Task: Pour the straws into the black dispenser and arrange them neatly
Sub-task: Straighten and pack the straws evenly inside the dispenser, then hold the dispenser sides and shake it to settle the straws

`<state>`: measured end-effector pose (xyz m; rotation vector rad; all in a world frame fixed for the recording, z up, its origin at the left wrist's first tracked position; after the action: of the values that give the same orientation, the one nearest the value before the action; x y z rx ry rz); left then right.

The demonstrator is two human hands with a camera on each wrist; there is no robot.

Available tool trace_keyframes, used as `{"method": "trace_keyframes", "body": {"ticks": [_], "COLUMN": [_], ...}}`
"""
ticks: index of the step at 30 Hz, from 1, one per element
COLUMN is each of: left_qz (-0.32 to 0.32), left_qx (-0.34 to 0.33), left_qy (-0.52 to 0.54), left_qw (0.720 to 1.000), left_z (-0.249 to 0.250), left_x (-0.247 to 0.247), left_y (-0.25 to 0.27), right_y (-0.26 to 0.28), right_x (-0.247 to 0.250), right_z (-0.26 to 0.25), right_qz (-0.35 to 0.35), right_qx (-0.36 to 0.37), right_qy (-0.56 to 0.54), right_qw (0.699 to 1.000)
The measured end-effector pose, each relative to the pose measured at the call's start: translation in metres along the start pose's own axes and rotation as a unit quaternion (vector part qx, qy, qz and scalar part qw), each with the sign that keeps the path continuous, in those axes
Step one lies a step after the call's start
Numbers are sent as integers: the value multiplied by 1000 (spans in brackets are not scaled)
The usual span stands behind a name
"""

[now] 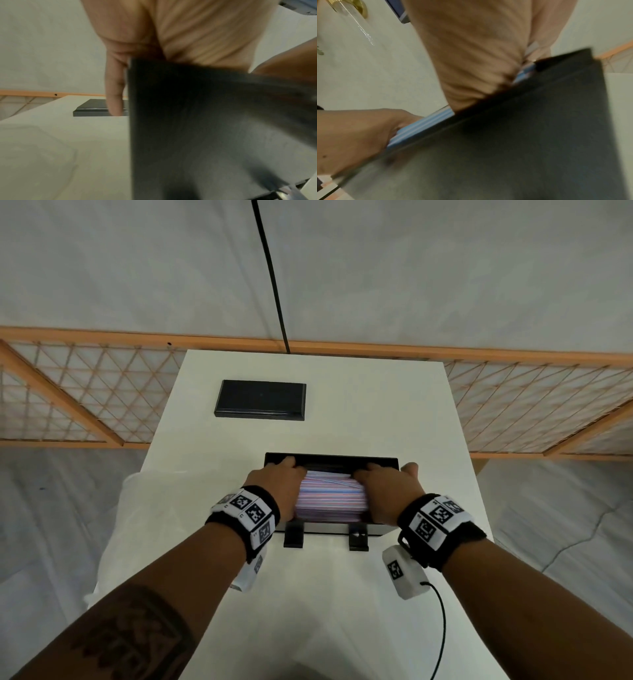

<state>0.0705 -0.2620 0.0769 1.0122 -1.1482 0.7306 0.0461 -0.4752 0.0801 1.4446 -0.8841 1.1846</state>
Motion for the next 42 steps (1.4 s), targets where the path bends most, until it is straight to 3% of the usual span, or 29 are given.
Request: {"method": "trace_keyframes", "body": {"ticks": [4, 8, 10, 14, 17, 19, 22, 28, 32, 36, 38, 39, 41, 42], "left_qz": [70, 186, 211, 234, 228, 248, 274, 203, 247, 354, 283, 219, 141, 143], "left_qx": [6, 22, 32, 21, -6, -9, -3, -94, -45, 55, 157, 210, 283, 296], "left_qy": [27, 59, 110, 253, 300, 299, 262, 206, 223, 270, 400, 518, 702, 735], "left_qw": [997, 980, 971, 938, 926, 921, 925, 952, 942, 894, 858, 800, 638, 593], "left_z": [0, 2, 0, 1, -2, -11, -22, -23, -27, -26, -23, -23, -26, -31], "left_x": [4, 6, 0, -15, -19, -16, -6, -5, -7, -6, -14, -21, -36, -39], "left_y": [8, 15, 19, 25, 32, 36, 33, 29, 33, 35, 32, 30, 28, 29], "right_y": [10, 15, 16, 19, 20, 24, 33, 54, 56, 62, 59, 57, 49, 45], "right_x": [-4, -5, -7, -7, -9, -9, -9, -26, -23, -17, -29, -33, -43, -46], "right_z": [2, 1, -1, -7, -4, 4, 21, 13, 14, 6, 12, 12, 3, -3], "right_qz": [94, 255, 290, 309, 275, 263, 310, 271, 354, 405, 358, 310, 244, 232], "right_qx": [-20, -39, -39, -16, 3, -14, -28, 26, -12, -97, -193, -242, -268, -257], "right_qy": [-43, -51, -54, -95, -194, -265, -309, -248, -308, -351, -464, -536, -631, -654], "right_qw": [994, 965, 955, 946, 942, 928, 899, 930, 883, 839, 787, 747, 686, 673]}}
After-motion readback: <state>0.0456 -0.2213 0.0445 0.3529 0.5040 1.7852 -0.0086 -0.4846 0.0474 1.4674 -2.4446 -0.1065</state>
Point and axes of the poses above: each hand's wrist, its own y-axis away from the middle knuckle, its own x-axis out of the back of the hand, z = x × y, the point moved 2 cm from there along -y, towards the middle knuckle, and after that the axes turned 12 degrees about z, right-handed, at the moved point
